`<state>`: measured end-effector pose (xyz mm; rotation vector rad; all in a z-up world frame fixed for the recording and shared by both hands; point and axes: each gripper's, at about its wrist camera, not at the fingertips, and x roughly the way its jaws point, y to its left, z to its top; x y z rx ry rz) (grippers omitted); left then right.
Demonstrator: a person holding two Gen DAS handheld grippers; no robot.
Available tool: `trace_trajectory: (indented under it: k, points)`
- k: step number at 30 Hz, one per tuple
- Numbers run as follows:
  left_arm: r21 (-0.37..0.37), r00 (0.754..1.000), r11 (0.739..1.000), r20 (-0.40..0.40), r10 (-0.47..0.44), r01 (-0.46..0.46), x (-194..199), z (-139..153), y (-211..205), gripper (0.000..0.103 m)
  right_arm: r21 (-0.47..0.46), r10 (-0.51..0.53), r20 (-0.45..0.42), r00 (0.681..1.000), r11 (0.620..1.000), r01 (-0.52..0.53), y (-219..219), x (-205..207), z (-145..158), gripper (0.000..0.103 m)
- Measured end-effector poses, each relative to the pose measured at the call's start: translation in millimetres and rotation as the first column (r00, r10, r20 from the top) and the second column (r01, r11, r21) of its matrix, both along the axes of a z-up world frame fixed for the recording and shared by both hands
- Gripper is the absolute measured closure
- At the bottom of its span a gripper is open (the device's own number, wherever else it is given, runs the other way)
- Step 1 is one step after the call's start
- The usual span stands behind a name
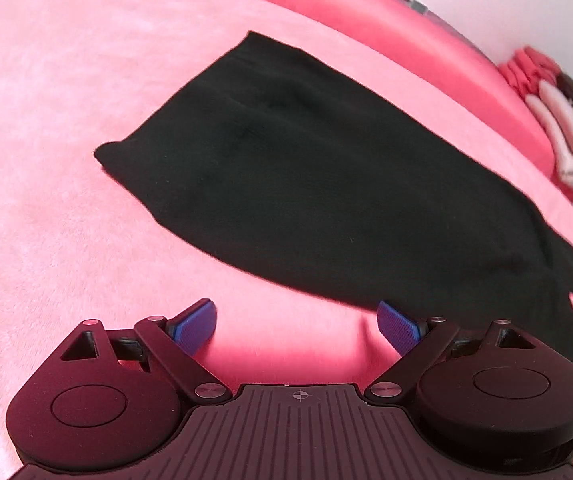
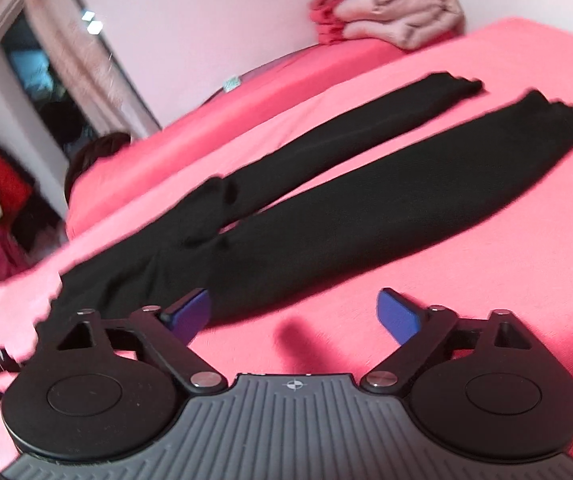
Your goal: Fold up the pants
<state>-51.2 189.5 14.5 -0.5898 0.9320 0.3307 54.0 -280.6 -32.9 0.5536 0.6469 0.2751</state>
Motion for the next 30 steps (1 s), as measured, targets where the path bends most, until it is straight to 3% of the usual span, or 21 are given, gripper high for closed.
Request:
trace_trajectory:
  k: [12,14,16,17,19,22,30]
  points:
    - [-0.072,0.986,0.989,0.104,0.133,-0.126,19.5,-7.2,16.7,0.0,0.15,-0.094,0.001,0.996,0.984,0.093,-11.8,26.4,-13.5,0.022]
    - [-0.047,0.98,0.987,0.116,0.16,-0.155,14.2,-8.8,13.9,0.0,0.157,-0.112,0.0,0.994,0.981,0.11,-12.8,28.8,-16.7,0.034]
    - [-0.005,0.979,0.984,0.1,0.18,-0.181,15.9,-8.7,10.1,0.0,0.162,-0.132,-0.017,0.991,0.978,0.133,-15.0,31.1,-21.9,0.063]
    - [0.017,0.977,0.981,0.092,0.191,-0.193,16.8,-8.6,8.7,0.002,0.172,-0.142,-0.028,0.989,0.974,0.145,-17.4,31.3,-25.2,0.071]
    - [0.055,0.976,0.976,0.071,0.207,-0.211,17.5,-8.2,7.2,0.017,0.192,-0.151,-0.04,0.988,0.969,0.156,-22.9,29.1,-29.9,0.086]
    - [0.029,0.97,0.972,0.082,0.23,-0.233,7.2,-7.2,15.4,0.043,0.207,-0.156,-0.034,0.987,0.965,0.16,-27.8,22.3,-28.9,0.092]
    - [0.017,0.959,0.969,0.146,0.243,-0.248,-28.0,12.5,22.6,0.048,0.234,-0.161,0.028,0.987,0.961,0.15,-37.9,-3.6,-10.9,0.094]
